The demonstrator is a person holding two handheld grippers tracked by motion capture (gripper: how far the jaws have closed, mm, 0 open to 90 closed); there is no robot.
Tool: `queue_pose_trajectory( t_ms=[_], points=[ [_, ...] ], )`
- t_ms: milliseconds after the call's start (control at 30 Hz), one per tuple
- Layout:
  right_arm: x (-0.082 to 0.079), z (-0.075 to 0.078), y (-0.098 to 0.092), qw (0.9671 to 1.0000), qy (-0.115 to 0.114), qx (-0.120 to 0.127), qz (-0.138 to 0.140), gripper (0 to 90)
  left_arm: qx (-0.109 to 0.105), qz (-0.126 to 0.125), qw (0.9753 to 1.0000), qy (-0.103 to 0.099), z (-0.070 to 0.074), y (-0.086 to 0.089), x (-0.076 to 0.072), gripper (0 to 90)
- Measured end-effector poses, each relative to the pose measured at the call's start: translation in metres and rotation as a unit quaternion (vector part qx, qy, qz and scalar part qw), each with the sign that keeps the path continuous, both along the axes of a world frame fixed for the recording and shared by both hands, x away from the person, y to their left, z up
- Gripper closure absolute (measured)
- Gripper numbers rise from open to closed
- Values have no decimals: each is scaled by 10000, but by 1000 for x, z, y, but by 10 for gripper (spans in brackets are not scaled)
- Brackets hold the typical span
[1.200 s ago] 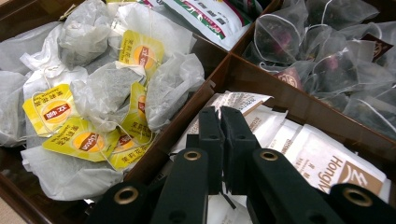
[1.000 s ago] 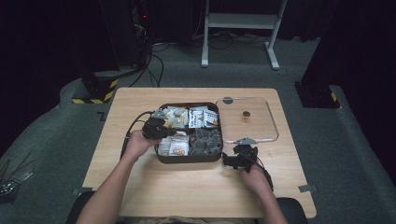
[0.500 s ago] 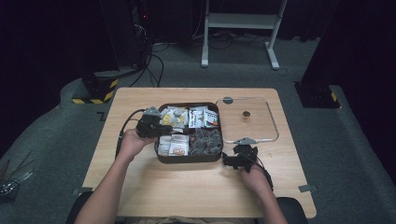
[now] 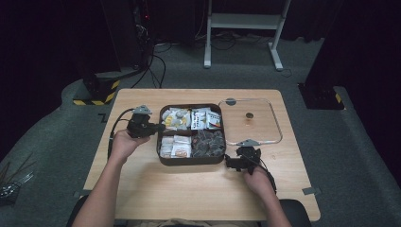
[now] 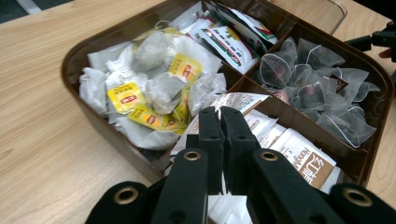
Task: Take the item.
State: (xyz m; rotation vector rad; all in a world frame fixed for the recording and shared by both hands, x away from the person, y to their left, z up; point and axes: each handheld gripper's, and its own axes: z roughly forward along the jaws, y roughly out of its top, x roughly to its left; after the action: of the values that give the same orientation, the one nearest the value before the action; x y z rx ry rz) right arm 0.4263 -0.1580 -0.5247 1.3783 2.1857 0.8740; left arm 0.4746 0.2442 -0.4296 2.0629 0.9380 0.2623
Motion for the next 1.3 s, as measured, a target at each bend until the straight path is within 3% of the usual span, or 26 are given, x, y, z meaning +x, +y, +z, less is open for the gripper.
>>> queue_pose_trajectory(
  t_ms=[633,800,1100,1300],
  points=[
    [0,0,0,10000,2,8,-21,86,25,505,9987,44,1,40,-3,878],
    [0,0,0,10000,2,8,-20,86,128,627,9979,99,-5,46,-2,878],
    [0,0,0,10000,5,13,-23,86,65,918,9955,202,-17,66,3,878],
    [1,0,0,10000,-8,3,-10,86,219,915,9951,307,-30,65,8,877]
  ],
)
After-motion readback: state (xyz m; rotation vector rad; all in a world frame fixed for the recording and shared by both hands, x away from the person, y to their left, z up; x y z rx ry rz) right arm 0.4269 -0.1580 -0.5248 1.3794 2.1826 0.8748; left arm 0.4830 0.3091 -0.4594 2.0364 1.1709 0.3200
